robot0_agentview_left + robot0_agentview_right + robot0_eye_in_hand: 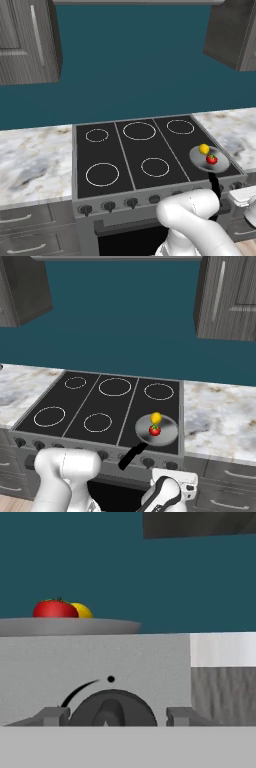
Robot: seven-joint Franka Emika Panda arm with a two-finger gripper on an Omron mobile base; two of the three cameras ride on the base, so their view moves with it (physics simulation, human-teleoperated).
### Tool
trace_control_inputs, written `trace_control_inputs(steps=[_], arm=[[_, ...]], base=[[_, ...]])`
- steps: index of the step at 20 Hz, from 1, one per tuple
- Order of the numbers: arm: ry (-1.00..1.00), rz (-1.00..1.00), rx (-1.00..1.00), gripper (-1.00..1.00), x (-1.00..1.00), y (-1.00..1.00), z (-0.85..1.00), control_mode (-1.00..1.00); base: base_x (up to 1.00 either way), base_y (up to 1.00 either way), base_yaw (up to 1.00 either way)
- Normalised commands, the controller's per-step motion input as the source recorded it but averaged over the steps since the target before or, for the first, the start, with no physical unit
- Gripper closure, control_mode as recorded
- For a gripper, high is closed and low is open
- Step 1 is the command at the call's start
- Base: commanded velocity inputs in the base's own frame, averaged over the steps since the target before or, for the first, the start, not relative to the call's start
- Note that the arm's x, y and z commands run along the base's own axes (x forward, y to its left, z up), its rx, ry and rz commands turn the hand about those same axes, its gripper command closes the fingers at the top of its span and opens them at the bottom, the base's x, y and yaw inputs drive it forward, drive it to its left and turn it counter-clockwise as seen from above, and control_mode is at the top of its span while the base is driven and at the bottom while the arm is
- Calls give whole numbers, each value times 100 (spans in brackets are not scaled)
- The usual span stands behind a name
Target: Put the lemon and tomato in the pan. Then turn on the front right burner and set the heat to medium.
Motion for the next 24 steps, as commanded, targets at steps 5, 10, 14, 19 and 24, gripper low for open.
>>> trace_control_inputs(steps=[5, 10, 14, 19, 24], arm=[[-1, -1, 0, 100, -3, 0, 0, -100], [0, -14, -10, 100, -1, 11, -11, -100], [6, -19, -19, 100, 16, 4, -5, -100], [16, -18, -22, 100, 25, 0, 0, -100], [15, -18, -23, 100, 20, 0, 0, -100]], base=[[0, 0, 0], [0, 0, 0], [0, 0, 0], [0, 0, 0], [0, 0, 0]])
